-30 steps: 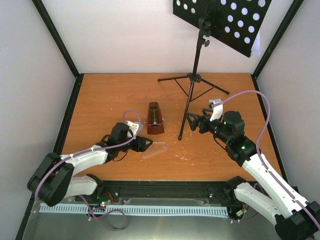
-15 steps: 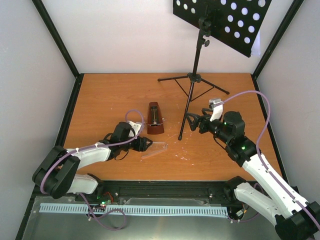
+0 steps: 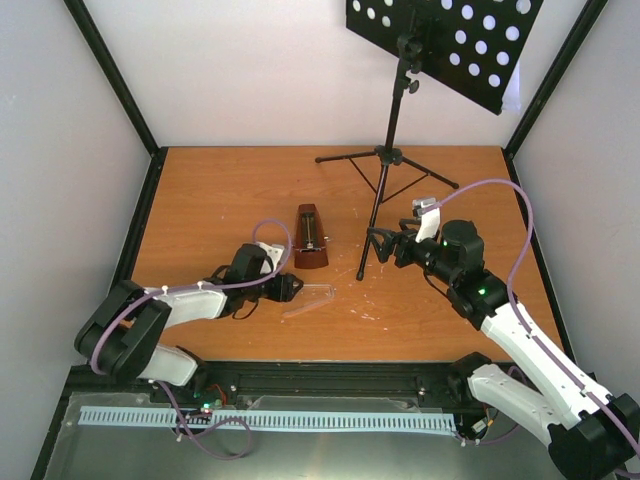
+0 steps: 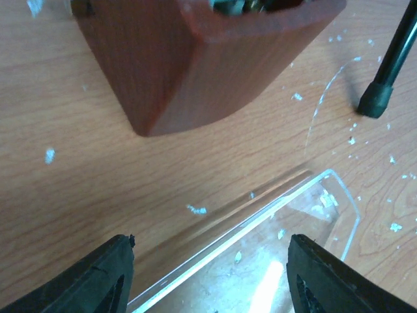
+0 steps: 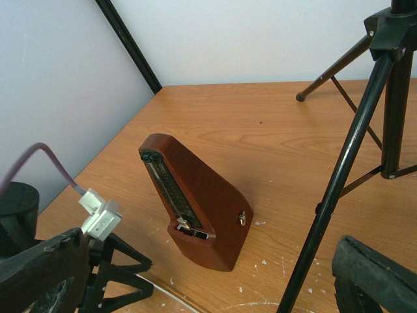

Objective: Pack up the instrument practice props

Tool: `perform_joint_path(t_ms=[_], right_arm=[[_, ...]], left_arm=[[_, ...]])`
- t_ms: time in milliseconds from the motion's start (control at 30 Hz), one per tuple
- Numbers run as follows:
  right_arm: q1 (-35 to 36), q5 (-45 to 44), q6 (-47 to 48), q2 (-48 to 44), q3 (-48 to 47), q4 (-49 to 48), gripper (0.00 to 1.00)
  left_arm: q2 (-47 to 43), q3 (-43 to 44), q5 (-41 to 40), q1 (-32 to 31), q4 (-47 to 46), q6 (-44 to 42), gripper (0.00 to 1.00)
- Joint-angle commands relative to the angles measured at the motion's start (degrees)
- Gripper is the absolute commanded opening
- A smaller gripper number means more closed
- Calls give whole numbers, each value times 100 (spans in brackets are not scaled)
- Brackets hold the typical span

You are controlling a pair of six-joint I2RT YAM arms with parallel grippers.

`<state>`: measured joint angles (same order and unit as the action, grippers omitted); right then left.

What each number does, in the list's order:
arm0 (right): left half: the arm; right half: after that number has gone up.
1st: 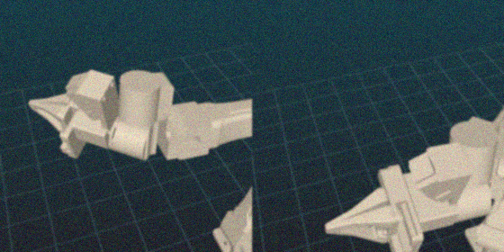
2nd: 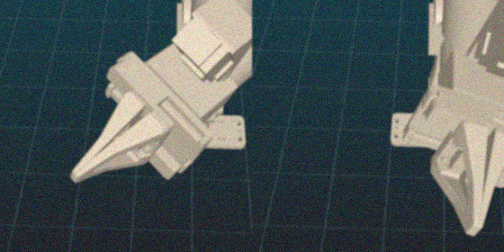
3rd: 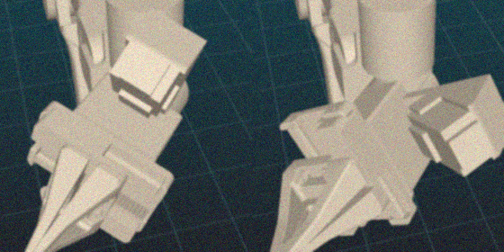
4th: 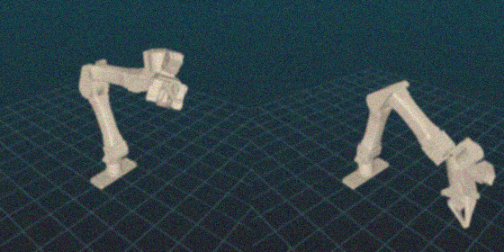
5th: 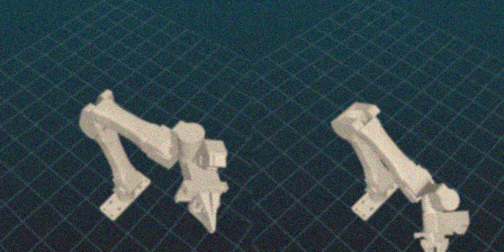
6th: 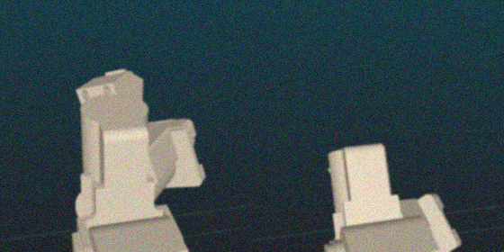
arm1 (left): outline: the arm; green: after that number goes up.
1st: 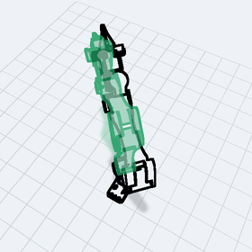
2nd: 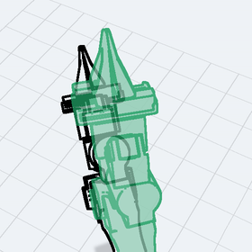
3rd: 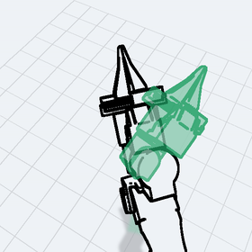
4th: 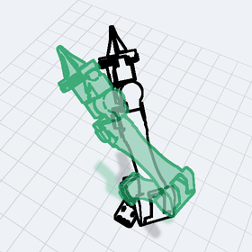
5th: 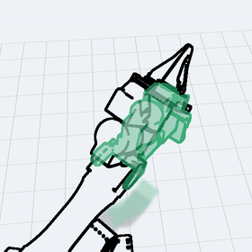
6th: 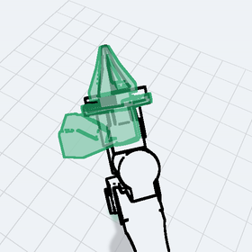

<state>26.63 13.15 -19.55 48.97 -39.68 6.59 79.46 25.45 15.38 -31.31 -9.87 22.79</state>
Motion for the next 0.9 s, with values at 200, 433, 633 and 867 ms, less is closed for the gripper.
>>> perform_joint_path(t_ms=[200, 433, 633, 867], right_arm=[[-30, 66, 45, -49, 87, -114, 100], [-27, 85, 21, -21, 124, -181, 100], [-31, 121, -16, 32, 162, -238, 100], [-29, 100, -7, -1, 161, -219, 100]], left_arm=[[249, 199, 325, -42, 310, -234, 64], [-178, -16, 534, -143, 393, -34, 61], [-33, 135, 150, -587, 658, 18, 59], [27, 353, -338, -899, 877, 17, 56]])
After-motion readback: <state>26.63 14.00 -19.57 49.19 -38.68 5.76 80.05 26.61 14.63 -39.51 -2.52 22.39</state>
